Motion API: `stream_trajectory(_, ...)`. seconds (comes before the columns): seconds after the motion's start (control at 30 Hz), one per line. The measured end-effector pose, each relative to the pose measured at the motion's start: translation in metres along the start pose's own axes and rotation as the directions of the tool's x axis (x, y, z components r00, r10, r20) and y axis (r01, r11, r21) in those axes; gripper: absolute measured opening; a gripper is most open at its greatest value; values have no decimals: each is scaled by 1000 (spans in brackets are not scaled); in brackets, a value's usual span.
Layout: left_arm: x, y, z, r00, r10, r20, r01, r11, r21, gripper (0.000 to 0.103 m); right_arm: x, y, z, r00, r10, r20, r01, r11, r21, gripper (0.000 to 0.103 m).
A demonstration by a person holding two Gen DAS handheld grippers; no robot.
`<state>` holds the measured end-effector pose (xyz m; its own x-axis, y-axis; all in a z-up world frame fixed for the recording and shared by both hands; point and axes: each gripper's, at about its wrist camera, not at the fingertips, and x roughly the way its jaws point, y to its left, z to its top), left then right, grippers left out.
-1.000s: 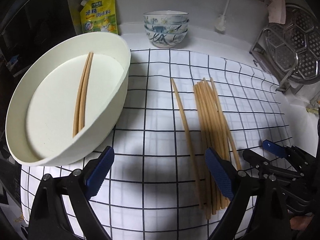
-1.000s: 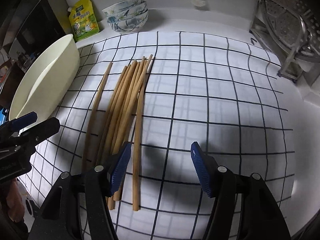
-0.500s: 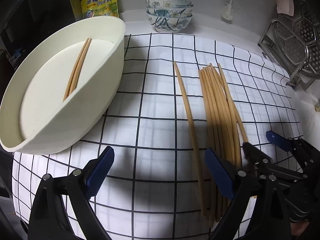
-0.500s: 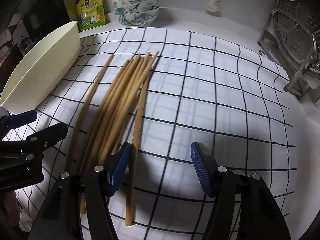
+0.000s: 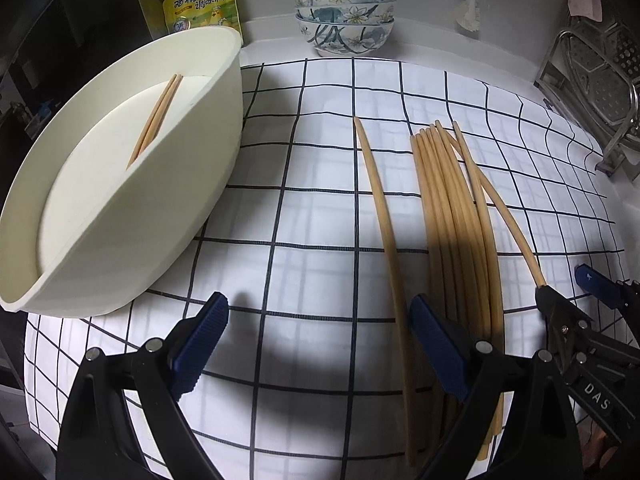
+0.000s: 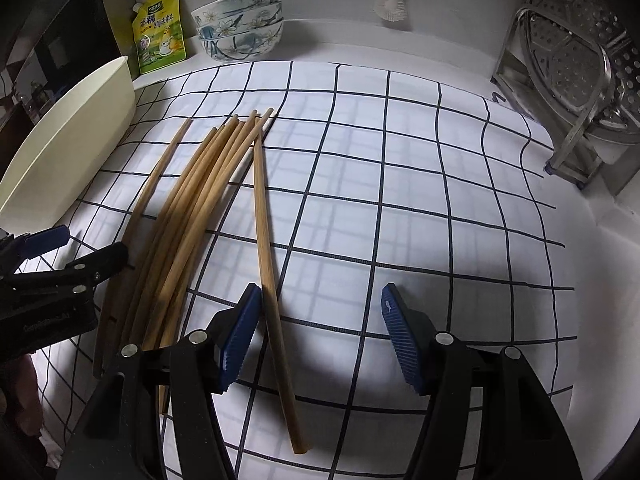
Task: Organize utensils
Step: 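Close the left gripper on a chopstick while the right gripper grasps another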
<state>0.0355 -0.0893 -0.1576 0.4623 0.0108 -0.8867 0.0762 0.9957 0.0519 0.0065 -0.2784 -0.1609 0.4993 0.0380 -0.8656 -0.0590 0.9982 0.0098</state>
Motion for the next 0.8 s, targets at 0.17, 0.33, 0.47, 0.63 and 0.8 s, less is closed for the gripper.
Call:
stream_trajectory(0.17, 2, -3, 2, 1000, 1, 3, -1, 1000, -2, 91, 3, 4, 4, 1000, 4, 17, -4, 1000, -18, 60)
stream_trajectory(0.33, 4, -6, 3, 1000, -7, 3, 7, 1000, -2, 82, 5, 11, 6, 999, 8, 35, -6, 998, -55, 58)
stream_trajectory(0.47, 0, -14, 5, 999, -53, 12, 53, 998, 28, 57, 3, 15, 5, 999, 31, 39, -28, 997, -73, 41)
stream_trajectory(0.63, -3, -24, 5, 996, -93, 6, 93, 993, 69, 12, 1, 24, 5, 999, 38, 33, -34, 994, -106, 7)
stream_trajectory(0.8, -2, -21, 6, 993, -121, -15, 122, 991, 55, 7, 0, 18, 4, 998, 61, 22, -60, 996, -60, 6)
